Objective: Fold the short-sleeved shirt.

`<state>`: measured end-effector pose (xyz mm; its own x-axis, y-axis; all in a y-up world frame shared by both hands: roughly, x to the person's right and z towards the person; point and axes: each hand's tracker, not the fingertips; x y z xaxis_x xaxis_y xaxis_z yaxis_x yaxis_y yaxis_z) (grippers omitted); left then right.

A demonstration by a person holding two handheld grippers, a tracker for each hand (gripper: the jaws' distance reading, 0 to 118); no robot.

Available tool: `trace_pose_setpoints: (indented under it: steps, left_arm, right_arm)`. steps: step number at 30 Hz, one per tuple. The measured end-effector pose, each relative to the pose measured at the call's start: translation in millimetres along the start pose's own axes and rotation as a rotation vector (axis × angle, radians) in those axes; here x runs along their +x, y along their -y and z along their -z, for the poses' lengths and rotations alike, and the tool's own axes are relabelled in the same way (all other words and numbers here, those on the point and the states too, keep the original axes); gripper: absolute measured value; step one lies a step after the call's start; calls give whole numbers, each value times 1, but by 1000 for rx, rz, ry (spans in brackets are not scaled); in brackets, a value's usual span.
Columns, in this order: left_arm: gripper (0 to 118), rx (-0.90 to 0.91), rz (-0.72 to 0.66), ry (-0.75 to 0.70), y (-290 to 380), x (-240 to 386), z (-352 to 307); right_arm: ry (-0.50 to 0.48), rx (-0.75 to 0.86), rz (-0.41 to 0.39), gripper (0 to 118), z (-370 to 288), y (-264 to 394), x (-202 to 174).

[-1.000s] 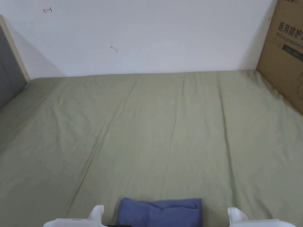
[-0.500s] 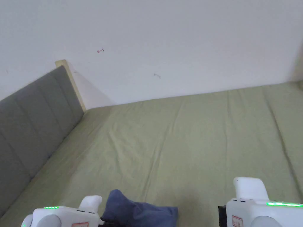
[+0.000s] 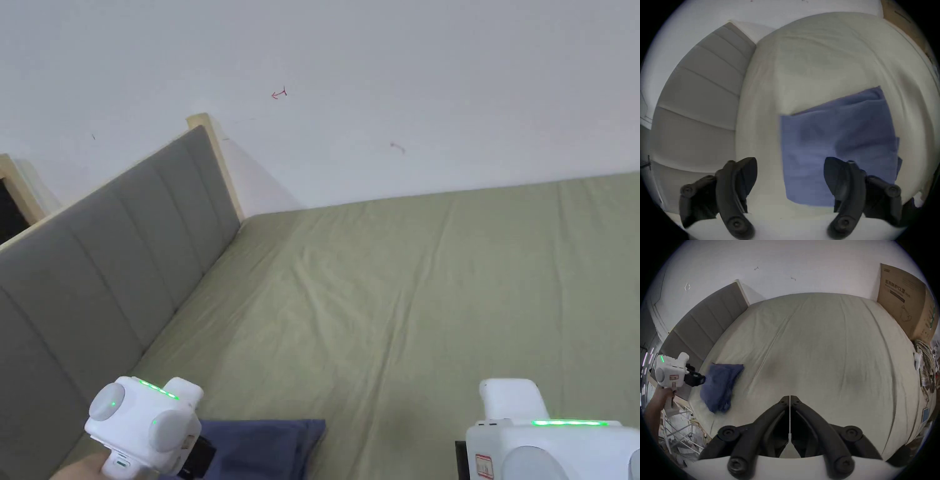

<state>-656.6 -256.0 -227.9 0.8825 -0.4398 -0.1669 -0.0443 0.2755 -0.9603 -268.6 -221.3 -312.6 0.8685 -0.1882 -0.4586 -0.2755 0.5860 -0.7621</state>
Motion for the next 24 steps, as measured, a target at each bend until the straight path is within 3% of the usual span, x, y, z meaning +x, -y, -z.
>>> trace_pose_setpoints:
  steps: [5,10,12,13,14,15,16,17,24]
  left_arm:
    - [90,103,-86,-105,9,-18,-22]
    - [90,209,-214,-92,17,-17,-53]
    - [89,248,-259,-8,19,-11,-67]
    - [83,261,-283,1,20,-4,-74]
    - [68,290,-307,19,20,5,-84]
    - [36,327,-328,50,20,15,-93]
    - [13,354,-342,70,20,25,-101]
    - [5,374,-348,97,18,39,-109]
    - [3,621,-293,292,-12,160,-186]
  right_arm:
    - [62,49,16,1,1,3,-3]
    - [128,90,28,1,1,2,-5]
    - [127,99,27,1,0,-2,-7]
    - [128,104,26,1,-1,-4,-9]
    - [129,111,24,1,-3,-6,-9]
    - [123,121,22,1,-7,-7,-9]
    - [114,130,21,1,-10,-9,-8]
    - [106,143,21,1,-15,-10,-6]
    - [117,262,-10,1,-64,-13,42]
